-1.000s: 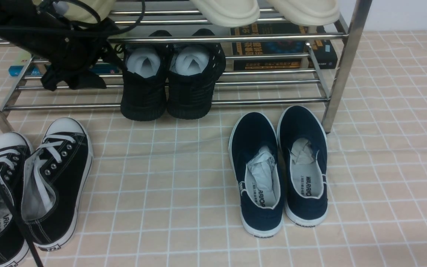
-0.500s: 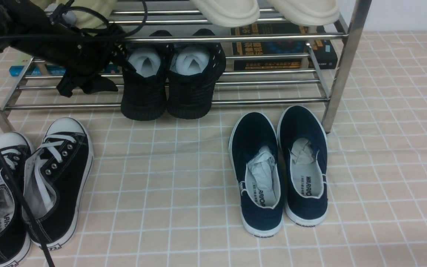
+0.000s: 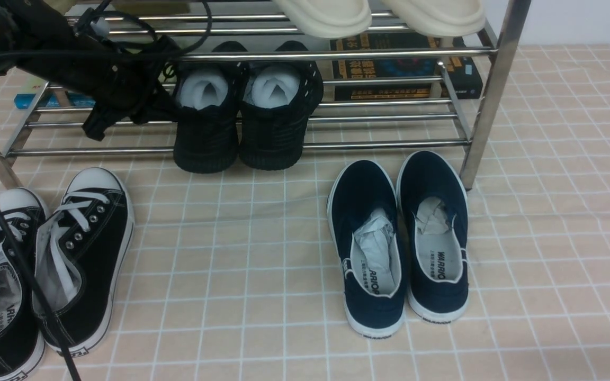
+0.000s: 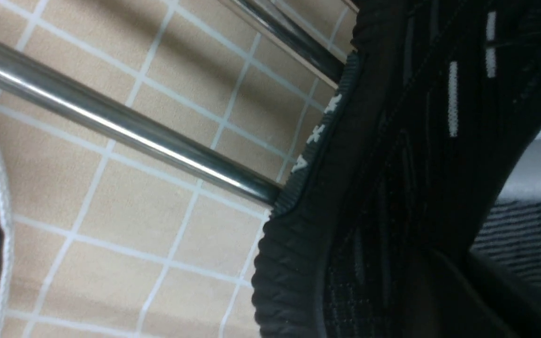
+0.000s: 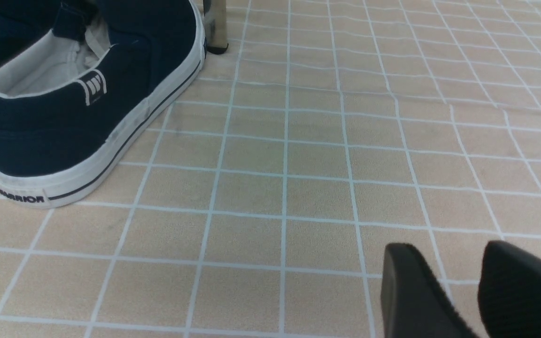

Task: Take the shoes off the shelf from the light coffee tablecloth by hand.
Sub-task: 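Grasp a shoe standing on the lower shelf of the shoe rack with the left gripper, then set the held shoe down on the floor in front of the rack with the left gripper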

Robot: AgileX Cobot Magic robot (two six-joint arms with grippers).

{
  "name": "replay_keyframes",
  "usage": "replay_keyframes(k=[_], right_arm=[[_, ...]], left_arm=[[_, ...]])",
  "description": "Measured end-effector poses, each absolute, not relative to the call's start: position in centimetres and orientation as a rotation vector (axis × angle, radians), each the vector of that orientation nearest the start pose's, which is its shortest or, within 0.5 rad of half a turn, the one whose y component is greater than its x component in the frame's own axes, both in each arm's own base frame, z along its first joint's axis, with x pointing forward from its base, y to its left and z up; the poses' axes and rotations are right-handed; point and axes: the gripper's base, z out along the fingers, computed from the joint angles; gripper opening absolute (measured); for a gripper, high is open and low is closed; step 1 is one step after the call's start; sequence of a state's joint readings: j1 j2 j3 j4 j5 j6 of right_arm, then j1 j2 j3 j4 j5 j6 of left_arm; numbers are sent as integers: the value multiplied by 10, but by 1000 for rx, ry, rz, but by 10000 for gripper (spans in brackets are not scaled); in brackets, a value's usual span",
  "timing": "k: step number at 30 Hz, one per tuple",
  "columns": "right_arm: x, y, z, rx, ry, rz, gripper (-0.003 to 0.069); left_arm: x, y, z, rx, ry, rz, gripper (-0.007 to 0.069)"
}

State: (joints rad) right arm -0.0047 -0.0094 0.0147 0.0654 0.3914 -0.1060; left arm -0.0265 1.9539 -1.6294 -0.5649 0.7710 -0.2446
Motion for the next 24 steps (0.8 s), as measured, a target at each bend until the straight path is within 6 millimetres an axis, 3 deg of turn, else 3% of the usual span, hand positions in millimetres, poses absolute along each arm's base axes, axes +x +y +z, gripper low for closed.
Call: replay_keyframes(k=[9, 13, 18, 24], right_arm=[[52, 2, 174, -56, 1879, -11, 239], [52, 2, 174, -56, 1879, -11, 239], [52, 2, 174, -56, 1879, -11, 239], [52, 2, 174, -56, 1879, -11, 239]], left_arm=[[422, -41, 278, -520, 2596, -627, 21], [404, -37, 300, -446, 2622, -545, 21], [360, -30, 355, -338, 2610, -424, 21], [318, -27, 390, -266, 2633, -372, 22]])
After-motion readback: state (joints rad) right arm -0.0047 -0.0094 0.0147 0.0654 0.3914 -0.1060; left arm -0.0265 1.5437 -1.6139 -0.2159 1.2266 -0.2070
